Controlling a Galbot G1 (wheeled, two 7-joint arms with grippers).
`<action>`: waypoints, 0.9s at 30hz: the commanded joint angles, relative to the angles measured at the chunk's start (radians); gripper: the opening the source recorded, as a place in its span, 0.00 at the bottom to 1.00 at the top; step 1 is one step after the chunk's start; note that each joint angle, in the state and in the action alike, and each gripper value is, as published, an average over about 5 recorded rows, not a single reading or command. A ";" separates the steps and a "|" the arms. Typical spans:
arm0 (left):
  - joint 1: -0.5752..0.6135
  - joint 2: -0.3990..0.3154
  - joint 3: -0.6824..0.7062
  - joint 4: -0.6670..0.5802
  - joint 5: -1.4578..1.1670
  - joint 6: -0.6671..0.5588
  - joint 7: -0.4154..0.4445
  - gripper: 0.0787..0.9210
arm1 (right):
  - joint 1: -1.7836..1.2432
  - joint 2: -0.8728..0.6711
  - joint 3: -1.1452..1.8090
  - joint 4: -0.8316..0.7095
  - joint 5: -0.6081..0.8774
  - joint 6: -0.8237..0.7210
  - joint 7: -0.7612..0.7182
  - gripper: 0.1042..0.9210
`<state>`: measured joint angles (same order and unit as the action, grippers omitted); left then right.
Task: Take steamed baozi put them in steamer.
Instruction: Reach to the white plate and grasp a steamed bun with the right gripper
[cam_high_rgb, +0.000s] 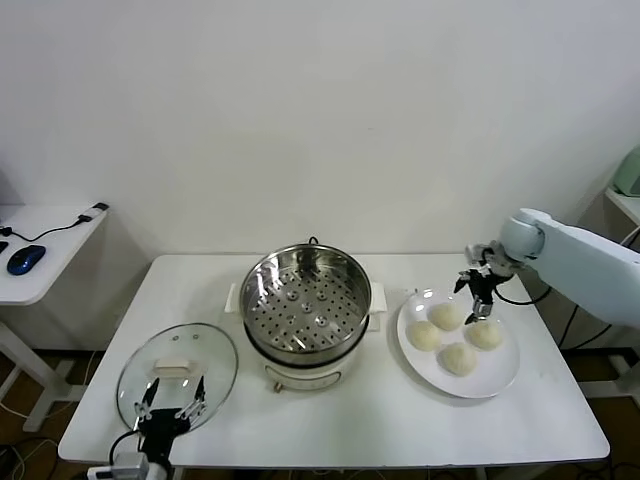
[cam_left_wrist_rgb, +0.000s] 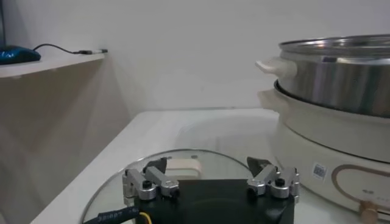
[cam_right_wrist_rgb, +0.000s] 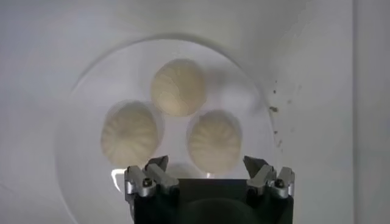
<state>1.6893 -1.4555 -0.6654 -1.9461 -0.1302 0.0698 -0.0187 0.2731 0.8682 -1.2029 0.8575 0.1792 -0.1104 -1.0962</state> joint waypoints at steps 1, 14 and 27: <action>0.001 -0.001 0.001 0.002 0.001 -0.002 0.000 0.88 | -0.014 0.090 -0.037 -0.129 -0.024 -0.017 -0.003 0.88; 0.005 0.001 0.002 0.017 0.008 -0.014 0.001 0.88 | -0.130 0.134 0.126 -0.202 -0.027 -0.020 0.035 0.88; 0.010 -0.003 0.010 0.020 0.014 -0.024 -0.002 0.88 | -0.126 0.126 0.131 -0.170 -0.048 -0.042 0.048 0.65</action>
<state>1.6987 -1.4579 -0.6560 -1.9257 -0.1170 0.0477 -0.0214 0.1637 0.9779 -1.0936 0.7048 0.1498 -0.1523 -1.0561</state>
